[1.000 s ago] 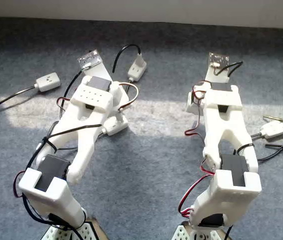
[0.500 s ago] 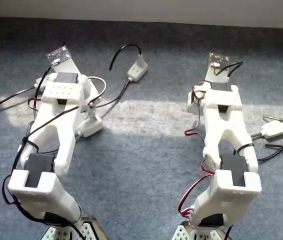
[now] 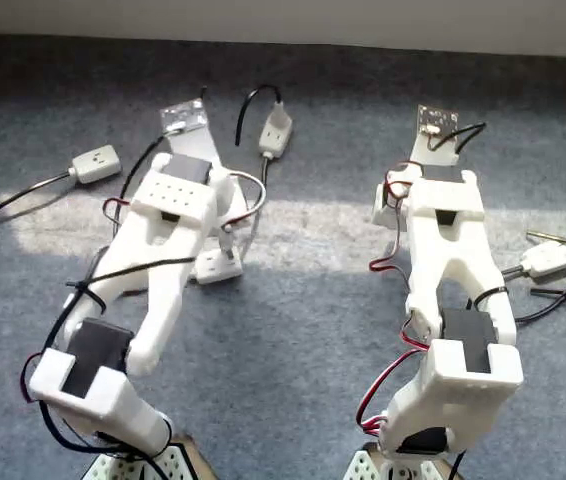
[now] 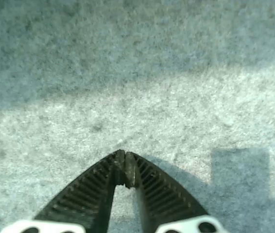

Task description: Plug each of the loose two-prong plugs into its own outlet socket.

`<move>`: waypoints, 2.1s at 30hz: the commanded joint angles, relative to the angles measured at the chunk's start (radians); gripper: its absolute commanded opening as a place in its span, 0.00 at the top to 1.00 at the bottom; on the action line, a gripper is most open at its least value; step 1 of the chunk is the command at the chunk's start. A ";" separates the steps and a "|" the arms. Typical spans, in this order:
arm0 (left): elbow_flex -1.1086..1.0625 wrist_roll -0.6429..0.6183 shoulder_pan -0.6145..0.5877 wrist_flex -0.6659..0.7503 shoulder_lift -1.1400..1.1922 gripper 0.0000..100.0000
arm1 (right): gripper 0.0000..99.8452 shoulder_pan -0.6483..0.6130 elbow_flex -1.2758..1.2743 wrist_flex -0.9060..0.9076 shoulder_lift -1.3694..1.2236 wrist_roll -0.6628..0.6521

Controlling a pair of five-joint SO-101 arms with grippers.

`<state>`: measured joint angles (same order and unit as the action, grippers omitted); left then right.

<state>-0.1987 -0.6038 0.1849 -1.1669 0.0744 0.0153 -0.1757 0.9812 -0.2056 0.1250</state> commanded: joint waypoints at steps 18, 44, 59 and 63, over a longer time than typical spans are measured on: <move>-0.746 0.256 -0.062 0.647 -0.630 0.99 | 0.99 0.012 0.005 -0.016 0.024 0.008; -0.823 0.186 0.030 0.784 -0.679 0.99 | 0.99 0.033 0.002 -0.050 0.022 0.008; -0.702 -0.213 0.079 0.744 -0.949 0.99 | 0.99 -0.136 0.007 0.064 0.033 0.100; -0.720 -0.224 0.170 0.746 -0.949 0.99 | 0.99 -0.251 0.013 0.062 0.031 0.101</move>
<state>-0.9475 -0.8109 0.2662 -0.4227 -0.8477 -0.1626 -0.1757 1.0349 -0.2056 0.2156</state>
